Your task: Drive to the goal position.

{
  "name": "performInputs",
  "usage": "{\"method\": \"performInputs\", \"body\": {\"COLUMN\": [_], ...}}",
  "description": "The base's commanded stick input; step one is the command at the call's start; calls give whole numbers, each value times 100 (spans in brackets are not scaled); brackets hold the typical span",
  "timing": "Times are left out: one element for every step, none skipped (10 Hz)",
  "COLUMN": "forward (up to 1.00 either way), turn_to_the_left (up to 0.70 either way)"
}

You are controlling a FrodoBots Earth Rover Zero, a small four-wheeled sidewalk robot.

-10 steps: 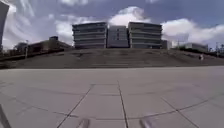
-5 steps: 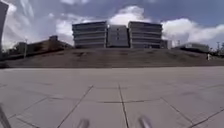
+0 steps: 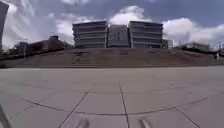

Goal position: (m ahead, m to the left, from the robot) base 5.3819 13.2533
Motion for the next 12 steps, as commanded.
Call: {"method": "performInputs", "body": {"forward": [70,70,70,70,70,70,70,70,70,70,70,70], "turn_to_the_left": [34,35,35,35,35,35,35,6,0,0,0,0]}}
